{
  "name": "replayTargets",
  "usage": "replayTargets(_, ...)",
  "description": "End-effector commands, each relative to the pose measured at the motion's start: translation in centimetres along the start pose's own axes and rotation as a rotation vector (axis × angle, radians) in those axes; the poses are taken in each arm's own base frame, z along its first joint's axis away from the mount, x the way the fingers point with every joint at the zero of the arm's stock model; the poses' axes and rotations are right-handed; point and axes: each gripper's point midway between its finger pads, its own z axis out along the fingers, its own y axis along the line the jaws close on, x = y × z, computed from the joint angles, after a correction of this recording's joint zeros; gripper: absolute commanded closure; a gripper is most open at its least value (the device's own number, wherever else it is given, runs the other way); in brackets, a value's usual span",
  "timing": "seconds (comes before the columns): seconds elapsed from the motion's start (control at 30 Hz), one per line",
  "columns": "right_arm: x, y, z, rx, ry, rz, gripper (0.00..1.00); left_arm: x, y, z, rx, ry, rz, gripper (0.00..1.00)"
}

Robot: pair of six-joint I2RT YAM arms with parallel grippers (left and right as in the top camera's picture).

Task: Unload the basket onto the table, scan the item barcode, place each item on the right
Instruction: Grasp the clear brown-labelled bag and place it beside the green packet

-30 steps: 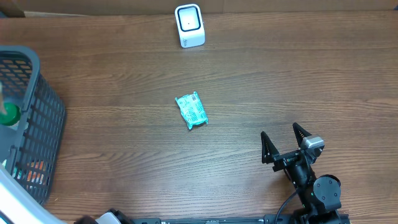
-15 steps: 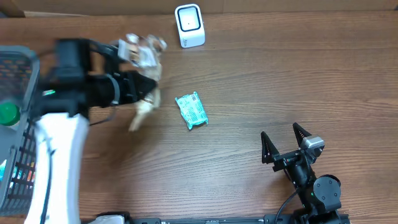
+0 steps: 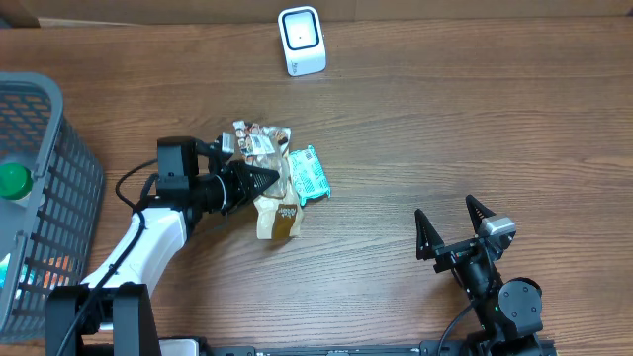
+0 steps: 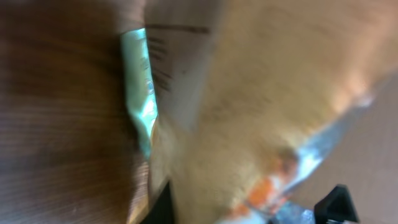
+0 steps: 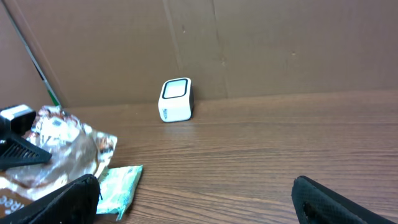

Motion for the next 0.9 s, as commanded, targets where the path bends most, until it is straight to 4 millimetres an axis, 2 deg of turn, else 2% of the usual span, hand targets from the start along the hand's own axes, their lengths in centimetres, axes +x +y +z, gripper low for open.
replayTargets(0.0, 0.2, 0.0, 0.0, -0.002, -0.002, -0.005, 0.00, -0.1, 1.3, 0.2, -0.055, -0.022, -0.059, 0.60)
replayTargets(0.07, 0.2, 0.0, 0.0, -0.002, -0.002, -0.005, 0.00, 0.0, 1.4, 0.2, -0.059, -0.022, -0.036, 0.32)
replayTargets(0.1, 0.2, 0.0, 0.0, -0.002, -0.002, -0.005, 0.00, -0.1, 1.6, 0.1, -0.072, -0.027, -0.039, 0.24)
replayTargets(0.2, 0.2, 0.0, 0.0, -0.002, -0.002, -0.005, 0.00, -0.5, 2.3, 0.0, -0.109, -0.049, -0.046, 0.15)
replayTargets(0.3, 0.2, 0.0, 0.0, -0.002, -0.002, -0.005, 0.00, -1.1, 2.3, -0.5, -0.152, -0.061, -0.042, 0.14)
replayTargets(0.37, 0.2, 0.0, 0.0, -0.002, -0.002, -0.005, 0.00, -1.5, 3.1, -1.5, -0.266, -0.066, -0.022, 0.13)
replayTargets(0.4, 0.2, 0.0, 0.0, -0.002, -0.002, -0.005, 0.00, -1.7, 3.9, -2.3, -0.353, -0.068, -0.010, 0.12)
replayTargets(0.43, 0.2, 0.0, 0.0, -0.002, -0.002, -0.005, 0.00, -2.1, 5.5, -4.2, -0.523, -0.075, 0.015, 0.08)
replayTargets(0.47, 0.2, 0.0, 0.0, -0.002, -0.002, -0.005, 0.00, -2.3, 6.2, -5.5, -0.620, -0.079, 0.027, 0.06)
replayTargets(0.5, 0.2, 0.0, 0.0, -0.002, -0.002, -0.005, 0.00, -2.7, 7.0, -7.7, -0.758, -0.081, 0.050, 0.04)
replayTargets(0.53, 0.2, 0.0, 0.0, -0.002, -0.002, -0.005, 0.00, -3.1, 7.0, -9.4, -0.847, -0.082, 0.072, 0.03)
replayTargets(0.6, 0.2, 0.0, 0.0, -0.002, -0.002, -0.005, 0.00, -3.7, 6.3, -10.9, -0.902, -0.090, 0.090, 0.02)
replayTargets(0.7, 0.2, 0.0, 0.0, -0.002, -0.002, -0.005, 0.00, -5.3, 3.4, -12.4, -0.901, -0.131, 0.113, 0.00)
replayTargets(0.77, 0.2, 0.0, 0.0, -0.002, -0.002, -0.005, 0.00, -6.7, 0.8, -13.6, -0.880, -0.174, 0.134, 0.00)
replayTargets(0.87, 0.2, 0.0, 0.0, -0.002, -0.002, -0.005, 0.00, -8.8, -4.4, -16.2, -0.842, -0.240, 0.235, 0.00)
